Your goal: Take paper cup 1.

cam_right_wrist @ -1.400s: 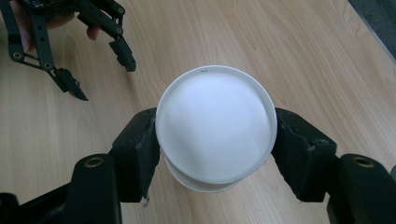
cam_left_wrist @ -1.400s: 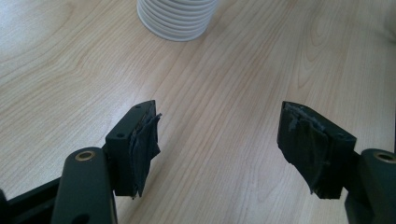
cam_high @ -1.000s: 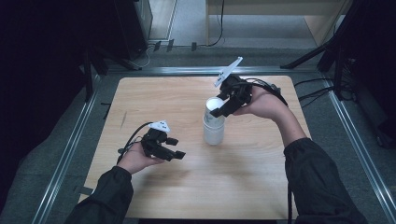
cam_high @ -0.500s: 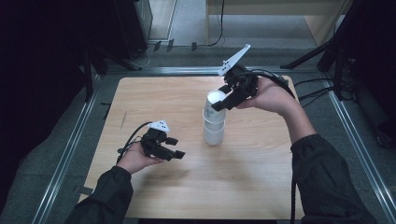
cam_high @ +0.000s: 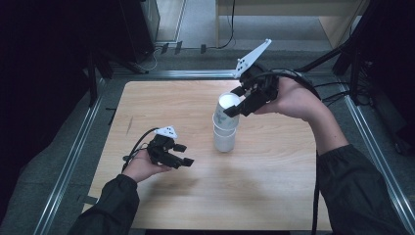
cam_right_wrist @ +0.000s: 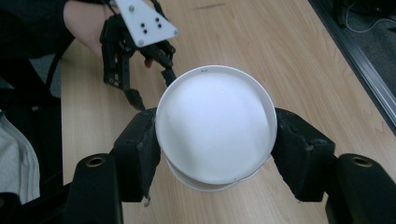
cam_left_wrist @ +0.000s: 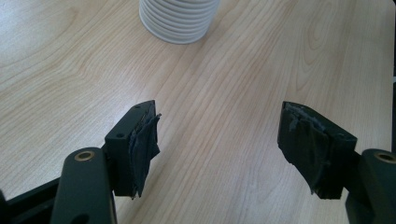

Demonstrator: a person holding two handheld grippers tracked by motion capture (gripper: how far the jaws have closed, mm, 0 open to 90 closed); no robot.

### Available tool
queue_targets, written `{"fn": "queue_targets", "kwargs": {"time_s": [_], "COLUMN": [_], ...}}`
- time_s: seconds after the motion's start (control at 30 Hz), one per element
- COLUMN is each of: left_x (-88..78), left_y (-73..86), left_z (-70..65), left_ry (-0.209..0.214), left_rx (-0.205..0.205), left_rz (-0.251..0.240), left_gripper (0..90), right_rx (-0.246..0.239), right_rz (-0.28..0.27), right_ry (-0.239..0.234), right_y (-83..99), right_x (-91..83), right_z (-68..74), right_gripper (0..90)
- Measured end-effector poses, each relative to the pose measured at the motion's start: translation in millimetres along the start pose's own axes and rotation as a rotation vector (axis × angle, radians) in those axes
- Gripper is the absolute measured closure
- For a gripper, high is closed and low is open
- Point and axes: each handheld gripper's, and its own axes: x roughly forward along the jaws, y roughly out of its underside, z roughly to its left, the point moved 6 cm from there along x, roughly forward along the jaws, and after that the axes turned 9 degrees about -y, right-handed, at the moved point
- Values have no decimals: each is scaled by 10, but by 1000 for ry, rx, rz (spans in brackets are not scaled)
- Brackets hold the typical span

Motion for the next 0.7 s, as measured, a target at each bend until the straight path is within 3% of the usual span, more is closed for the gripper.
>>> {"fn": "queue_targets", "kwargs": {"time_s": [0.23,0.5,0.7], "left_x": [-22,-30,-36], "left_y": [-7,-16,-30], "left_z": [4,-2,-60], "left_ry": [-1,-16,10], "left_rx": [-1,-1,16], "left_rz": [-11,-12,-23], "left_gripper": [278,243,241], "right_rx": [9,16,40], "right_rz": [3,-9,-44], "right_ry": [-43,-60,-93], "right_y": [269,537,740], "right_x": [146,330,528], "right_z": [190,273,297], "right_gripper": [365,365,365]}}
